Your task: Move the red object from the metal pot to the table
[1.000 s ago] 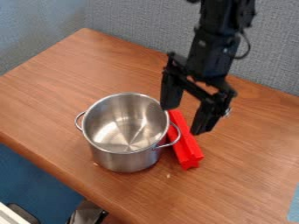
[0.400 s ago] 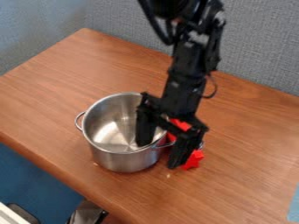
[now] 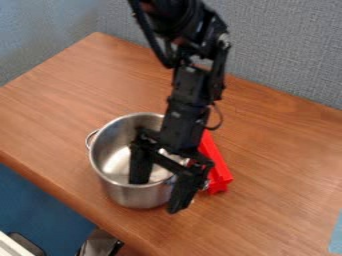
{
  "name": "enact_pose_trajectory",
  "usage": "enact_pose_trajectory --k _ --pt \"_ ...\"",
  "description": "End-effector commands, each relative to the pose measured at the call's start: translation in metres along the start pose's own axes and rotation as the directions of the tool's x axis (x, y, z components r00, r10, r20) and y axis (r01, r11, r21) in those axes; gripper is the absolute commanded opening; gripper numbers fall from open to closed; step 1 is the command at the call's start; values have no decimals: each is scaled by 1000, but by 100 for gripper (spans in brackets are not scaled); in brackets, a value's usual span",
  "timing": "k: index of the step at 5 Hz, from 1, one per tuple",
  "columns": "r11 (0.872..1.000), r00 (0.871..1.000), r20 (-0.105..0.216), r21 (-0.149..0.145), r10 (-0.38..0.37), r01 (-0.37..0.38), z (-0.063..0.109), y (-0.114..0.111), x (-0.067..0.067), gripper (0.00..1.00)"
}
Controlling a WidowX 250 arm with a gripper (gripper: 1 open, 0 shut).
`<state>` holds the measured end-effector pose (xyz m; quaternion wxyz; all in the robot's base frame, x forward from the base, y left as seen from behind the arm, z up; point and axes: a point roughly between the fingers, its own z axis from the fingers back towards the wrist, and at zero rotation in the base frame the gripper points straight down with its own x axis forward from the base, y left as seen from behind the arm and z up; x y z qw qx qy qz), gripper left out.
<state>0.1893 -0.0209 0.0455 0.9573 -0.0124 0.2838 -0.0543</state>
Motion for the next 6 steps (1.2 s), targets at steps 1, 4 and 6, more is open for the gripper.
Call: enact_pose_trajectory --k 1,4,6 --pt "1000 999 35 -3 -11 11 21 2 -20 100" --pt "995 996 -4 27 -91 91 35 -5 -41 0" --pt "979 981 27 68 -192 190 43 -14 -44 0"
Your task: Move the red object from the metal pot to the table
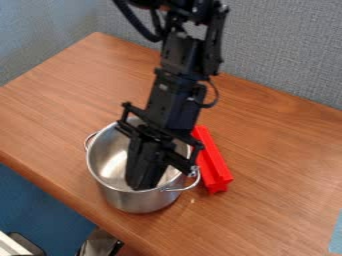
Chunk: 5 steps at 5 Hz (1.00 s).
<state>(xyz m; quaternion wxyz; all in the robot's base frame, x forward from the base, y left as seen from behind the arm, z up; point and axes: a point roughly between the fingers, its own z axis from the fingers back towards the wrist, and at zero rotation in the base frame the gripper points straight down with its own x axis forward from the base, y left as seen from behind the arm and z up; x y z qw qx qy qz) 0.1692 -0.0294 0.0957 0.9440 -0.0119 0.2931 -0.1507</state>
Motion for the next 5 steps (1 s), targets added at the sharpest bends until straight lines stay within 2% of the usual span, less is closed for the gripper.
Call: enact_pose_trajectory --k 1,3,4,5 --pt "995 994 73 67 -79 74 17 -8 -1 0" --pt "977 980 46 99 -192 186 11 -3 12 0" --pt "979 981 26 79 -190 187 -2 -9 25 0" --pt "979 981 -16 63 -194 195 -24 -18 46 0"
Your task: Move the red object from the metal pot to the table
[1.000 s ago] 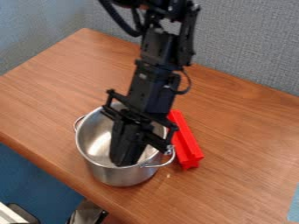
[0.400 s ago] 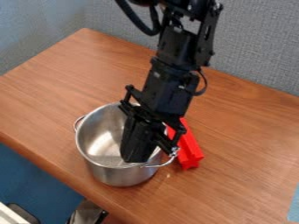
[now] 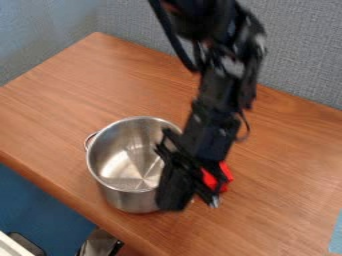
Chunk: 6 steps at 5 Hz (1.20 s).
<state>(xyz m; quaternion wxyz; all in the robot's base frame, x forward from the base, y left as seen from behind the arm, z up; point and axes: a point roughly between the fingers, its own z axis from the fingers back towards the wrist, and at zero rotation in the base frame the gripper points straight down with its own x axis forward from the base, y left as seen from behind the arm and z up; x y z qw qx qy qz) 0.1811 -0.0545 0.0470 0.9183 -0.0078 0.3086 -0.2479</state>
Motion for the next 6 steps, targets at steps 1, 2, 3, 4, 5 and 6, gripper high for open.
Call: enact_pose_trajectory --k 1,2,3,4,5,6 --pt "1000 1000 5 -14 5 -5 -8 -4 24 0" --pt "999 999 18 2 -48 48 -9 -1 38 100" --pt "995 994 34 26 -100 100 -4 -1 49 0" --pt "994 995 30 50 -97 95 -6 9 44 0" --pt "994 996 22 59 -88 87 -8 22 37 100" --pt "992 992 39 55 -118 116 -8 32 24 0"
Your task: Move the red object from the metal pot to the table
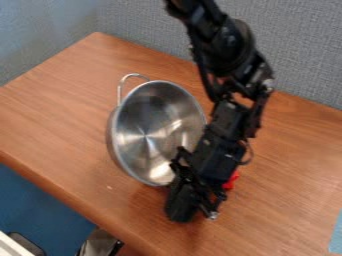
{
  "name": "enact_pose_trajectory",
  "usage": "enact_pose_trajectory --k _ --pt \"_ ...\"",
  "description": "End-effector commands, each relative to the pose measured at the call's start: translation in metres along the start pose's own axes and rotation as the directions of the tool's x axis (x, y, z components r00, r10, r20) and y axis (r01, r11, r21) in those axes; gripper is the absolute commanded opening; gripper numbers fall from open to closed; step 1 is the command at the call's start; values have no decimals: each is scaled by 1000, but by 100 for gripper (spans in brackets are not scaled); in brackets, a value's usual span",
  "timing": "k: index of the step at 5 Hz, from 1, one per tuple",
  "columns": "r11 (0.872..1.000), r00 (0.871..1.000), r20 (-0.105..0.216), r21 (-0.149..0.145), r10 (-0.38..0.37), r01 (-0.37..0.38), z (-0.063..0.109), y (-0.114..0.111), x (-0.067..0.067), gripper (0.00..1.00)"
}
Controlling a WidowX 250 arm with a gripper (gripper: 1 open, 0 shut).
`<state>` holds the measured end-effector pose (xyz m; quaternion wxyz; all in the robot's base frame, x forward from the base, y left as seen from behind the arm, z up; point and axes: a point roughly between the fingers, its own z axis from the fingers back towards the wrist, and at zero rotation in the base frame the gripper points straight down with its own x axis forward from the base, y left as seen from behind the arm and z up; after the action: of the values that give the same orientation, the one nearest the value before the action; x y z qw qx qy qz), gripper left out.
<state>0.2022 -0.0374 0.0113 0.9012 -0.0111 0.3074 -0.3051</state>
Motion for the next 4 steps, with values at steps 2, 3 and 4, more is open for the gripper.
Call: enact_pose_trajectory --k 2,3,4 --pt "997 996 58 18 -73 72 3 13 -27 100" --pt "999 997 79 -53 7 -3 -5 5 -45 0" --pt "987 991 87 -134 101 -89 -8 9 -50 0"
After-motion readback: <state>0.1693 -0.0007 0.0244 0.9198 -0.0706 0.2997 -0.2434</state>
